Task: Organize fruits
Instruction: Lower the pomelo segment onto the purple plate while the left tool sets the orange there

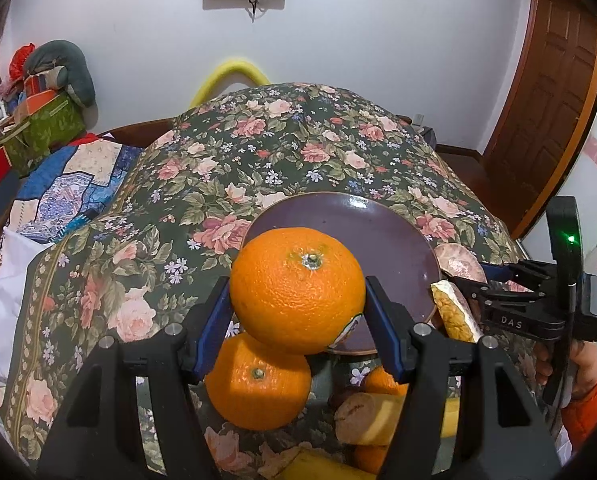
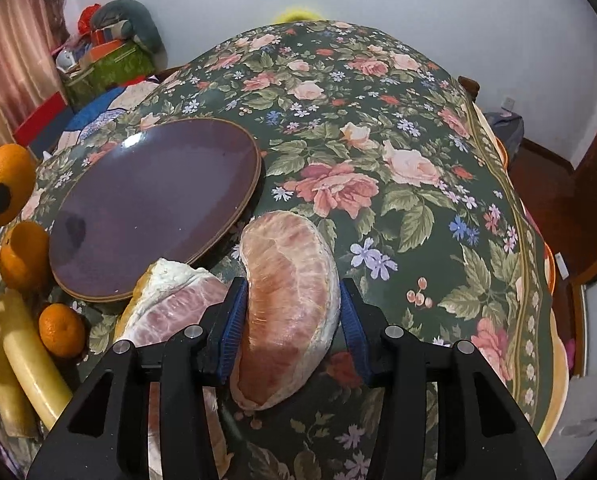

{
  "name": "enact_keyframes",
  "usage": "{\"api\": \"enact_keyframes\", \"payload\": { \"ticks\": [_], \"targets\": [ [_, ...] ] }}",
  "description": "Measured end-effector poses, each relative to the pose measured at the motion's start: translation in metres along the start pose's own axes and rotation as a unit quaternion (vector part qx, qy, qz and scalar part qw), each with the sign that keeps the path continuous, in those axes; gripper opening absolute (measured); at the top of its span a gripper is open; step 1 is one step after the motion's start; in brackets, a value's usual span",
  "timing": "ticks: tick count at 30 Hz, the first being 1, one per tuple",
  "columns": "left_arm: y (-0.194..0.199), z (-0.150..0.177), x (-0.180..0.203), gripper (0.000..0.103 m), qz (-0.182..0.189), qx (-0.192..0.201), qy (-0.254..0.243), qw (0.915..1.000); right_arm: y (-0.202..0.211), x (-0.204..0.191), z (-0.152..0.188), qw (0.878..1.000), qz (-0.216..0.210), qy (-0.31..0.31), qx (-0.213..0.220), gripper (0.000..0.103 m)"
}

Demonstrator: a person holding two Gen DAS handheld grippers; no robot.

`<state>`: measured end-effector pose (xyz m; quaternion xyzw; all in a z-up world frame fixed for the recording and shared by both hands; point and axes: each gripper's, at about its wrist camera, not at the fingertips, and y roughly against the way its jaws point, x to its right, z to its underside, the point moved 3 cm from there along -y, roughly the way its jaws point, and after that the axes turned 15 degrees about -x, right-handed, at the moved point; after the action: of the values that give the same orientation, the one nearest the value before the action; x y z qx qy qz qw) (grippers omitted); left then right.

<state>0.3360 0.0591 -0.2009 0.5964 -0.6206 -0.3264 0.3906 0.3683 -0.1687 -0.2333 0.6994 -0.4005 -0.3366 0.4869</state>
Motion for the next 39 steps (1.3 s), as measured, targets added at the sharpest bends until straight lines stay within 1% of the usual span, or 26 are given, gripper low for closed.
{"api": "enact_keyframes", "payload": {
  "ticks": [5, 9, 13, 17, 22, 24, 29, 32, 35, 39],
  "targets": [
    [-0.008, -0.008, 0.001, 0.064, -0.001, -0.015, -0.007, 0.9999, 0.007, -0.001, -0.003, 1.0, 0.006, 0.001, 0.013, 0.041],
    [-0.014, -0.019, 0.001, 0.064, -0.006, -0.024, -0.013, 0.9996, 0.028, -0.003, -0.011, 0.999, -0.007, -0.005, 0.044, 0.041],
    [-0.022, -0.027, 0.0, 0.064, -0.011, -0.039, -0.018, 0.999, 0.048, -0.016, -0.025, 0.997, -0.016, 0.006, 0.073, 0.041],
    [-0.035, -0.036, -0.003, 0.064, -0.007, -0.062, -0.016, 0.9979, 0.05, -0.031, -0.039, 0.997, -0.018, 0.018, 0.077, 0.041],
    [-0.05, -0.044, -0.005, 0.064, -0.013, -0.085, -0.017, 0.9961, 0.035, -0.043, -0.054, 0.997, -0.029, 0.021, 0.069, 0.041],
    [-0.057, -0.046, -0.006, 0.064, -0.016, -0.095, -0.018, 0.9952, 0.027, -0.046, -0.059, 0.997, -0.035, 0.022, 0.06, 0.041],
    [-0.073, -0.048, -0.006, 0.064, -0.022, -0.116, -0.025, 0.9926, 0.004, -0.053, -0.068, 0.999, -0.028, 0.032, 0.029, 0.041],
    [-0.08, -0.049, -0.007, 0.064, -0.02, -0.127, -0.026, 0.9914, -0.006, -0.055, -0.072, 0.999, -0.017, 0.034, 0.014, 0.041],
    [-0.086, -0.048, -0.008, 0.064, -0.016, -0.139, -0.025, 0.9898, -0.014, -0.056, -0.075, 0.999, -0.02, 0.035, 0.002, 0.041],
    [-0.087, -0.047, -0.009, 0.064, -0.014, -0.137, -0.028, 0.99, -0.018, -0.059, -0.075, 0.999, -0.023, 0.043, -0.009, 0.041]
  ]
}}
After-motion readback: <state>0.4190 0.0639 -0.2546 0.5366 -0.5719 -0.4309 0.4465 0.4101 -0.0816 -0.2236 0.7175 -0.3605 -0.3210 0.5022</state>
